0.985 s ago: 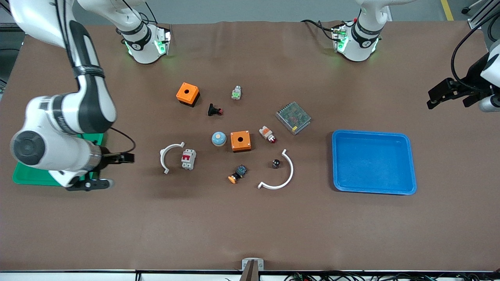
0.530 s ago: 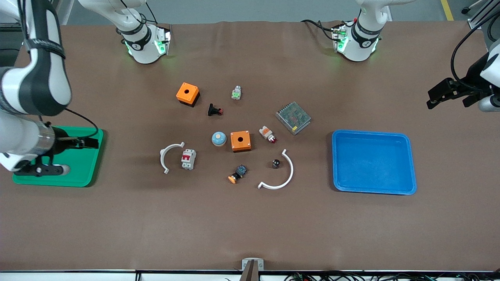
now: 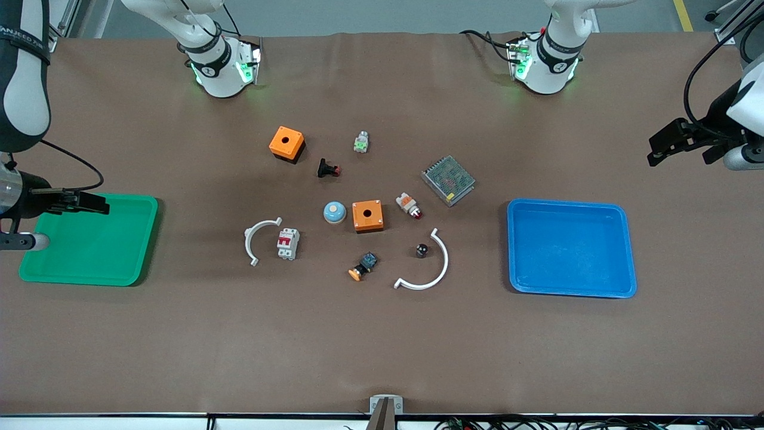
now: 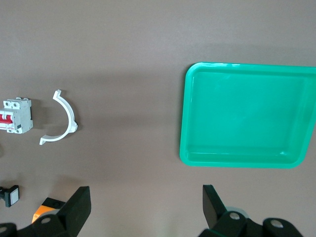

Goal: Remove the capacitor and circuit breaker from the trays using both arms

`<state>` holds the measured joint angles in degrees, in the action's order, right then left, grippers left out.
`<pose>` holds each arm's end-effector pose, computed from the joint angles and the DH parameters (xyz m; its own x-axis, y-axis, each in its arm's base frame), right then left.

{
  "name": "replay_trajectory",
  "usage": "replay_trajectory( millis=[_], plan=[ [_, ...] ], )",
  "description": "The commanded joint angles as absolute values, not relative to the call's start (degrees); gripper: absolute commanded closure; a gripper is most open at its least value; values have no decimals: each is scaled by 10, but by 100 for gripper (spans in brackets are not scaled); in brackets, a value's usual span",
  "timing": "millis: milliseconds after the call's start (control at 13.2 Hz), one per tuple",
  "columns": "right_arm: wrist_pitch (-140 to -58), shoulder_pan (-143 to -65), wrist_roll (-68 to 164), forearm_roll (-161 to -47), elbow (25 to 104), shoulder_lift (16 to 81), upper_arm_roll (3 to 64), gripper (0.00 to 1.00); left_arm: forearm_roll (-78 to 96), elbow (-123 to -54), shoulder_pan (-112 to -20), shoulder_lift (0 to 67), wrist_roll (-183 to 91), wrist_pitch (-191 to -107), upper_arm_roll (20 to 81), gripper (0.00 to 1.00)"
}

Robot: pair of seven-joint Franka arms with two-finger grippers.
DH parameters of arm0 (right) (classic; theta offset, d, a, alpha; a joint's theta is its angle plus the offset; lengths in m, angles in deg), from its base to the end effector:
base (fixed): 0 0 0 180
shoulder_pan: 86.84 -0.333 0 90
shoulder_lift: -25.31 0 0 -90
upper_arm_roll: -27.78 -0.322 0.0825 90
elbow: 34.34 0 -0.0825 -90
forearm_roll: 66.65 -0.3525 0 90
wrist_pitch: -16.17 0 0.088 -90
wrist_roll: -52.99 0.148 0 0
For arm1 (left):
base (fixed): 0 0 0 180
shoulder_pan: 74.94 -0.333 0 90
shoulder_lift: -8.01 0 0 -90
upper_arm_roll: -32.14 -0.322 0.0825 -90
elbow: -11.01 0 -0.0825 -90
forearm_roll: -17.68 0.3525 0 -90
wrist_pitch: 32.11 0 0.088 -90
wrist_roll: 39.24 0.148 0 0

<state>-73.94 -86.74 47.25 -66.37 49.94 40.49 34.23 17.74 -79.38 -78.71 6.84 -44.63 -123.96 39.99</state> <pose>0.5846 -0.0610 0.4862 0.9865 -0.0135 -0.1634 -0.0107 -0.9998 0.0180 0.5206 -0.0377 0.6000 0.9987 0.0228 0.0459 0.0228 -0.9997 0.0005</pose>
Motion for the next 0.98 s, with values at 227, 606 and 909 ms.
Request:
replay_trajectory(
  millis=[227, 606, 909],
  plan=[
    [-728, -853, 474, -663, 455, 406, 331, 0, 176, -772, -745, 73, -440, -1230, 352, 0],
    [-694, -854, 474, -667, 456, 405, 328, 0, 177, -772, -749, 79, -438, -1233, 352, 0],
    [-690, -853, 475, -689, 469, 376, 331, 0, 176, -772, -753, 79, -435, -1233, 352, 0]
  ],
)
